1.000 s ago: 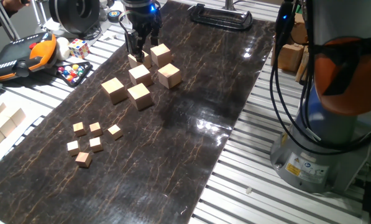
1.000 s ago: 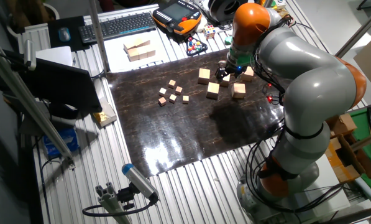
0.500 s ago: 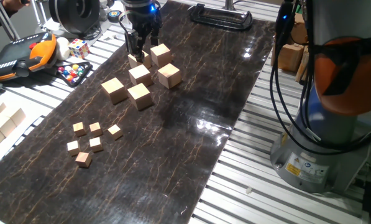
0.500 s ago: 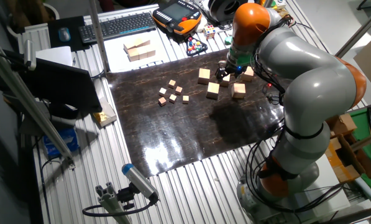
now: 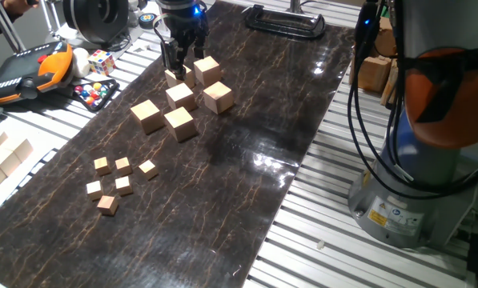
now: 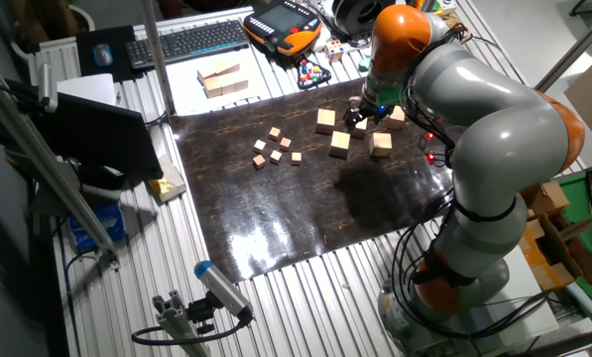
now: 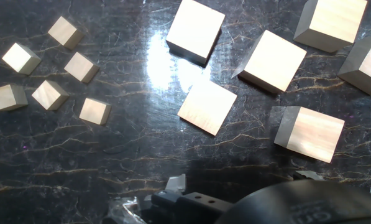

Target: Stack the blocks into a pyramid shape

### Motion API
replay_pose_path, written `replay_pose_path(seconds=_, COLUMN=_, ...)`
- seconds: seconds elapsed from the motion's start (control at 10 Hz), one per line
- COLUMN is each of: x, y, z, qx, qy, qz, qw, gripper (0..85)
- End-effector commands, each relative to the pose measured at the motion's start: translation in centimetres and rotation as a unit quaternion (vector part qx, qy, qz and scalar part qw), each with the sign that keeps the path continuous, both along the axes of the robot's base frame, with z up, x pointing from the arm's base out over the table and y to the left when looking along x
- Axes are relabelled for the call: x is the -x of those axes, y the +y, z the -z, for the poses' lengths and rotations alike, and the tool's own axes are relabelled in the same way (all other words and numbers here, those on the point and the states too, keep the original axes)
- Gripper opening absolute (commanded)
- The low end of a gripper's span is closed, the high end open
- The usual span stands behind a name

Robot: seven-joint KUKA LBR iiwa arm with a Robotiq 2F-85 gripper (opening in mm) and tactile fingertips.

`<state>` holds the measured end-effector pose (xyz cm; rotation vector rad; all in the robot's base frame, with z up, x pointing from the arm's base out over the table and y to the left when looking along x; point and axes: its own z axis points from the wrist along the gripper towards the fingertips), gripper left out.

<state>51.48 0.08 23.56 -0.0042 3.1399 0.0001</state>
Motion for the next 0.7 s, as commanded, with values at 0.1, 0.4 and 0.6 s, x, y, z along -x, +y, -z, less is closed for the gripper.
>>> replay_pose_path(seconds=0.1, x=-0.01, y=0.0, z=-0.11, qx=0.031, qy=-0.007, qz=0.04, qw=0.999, gripper=0.7)
replay_pose_path(seconds=0.4, x=0.01, y=0.08, z=-0.18, qx=0.032, qy=-0.006, qz=0.041, qw=0.999, gripper=0.7)
replay_pose_path(seconds=0.6, x=0.01, y=0.07, z=-0.16, qx=0.031, qy=-0.005, qz=0.041, qw=0.999, gripper=0.7)
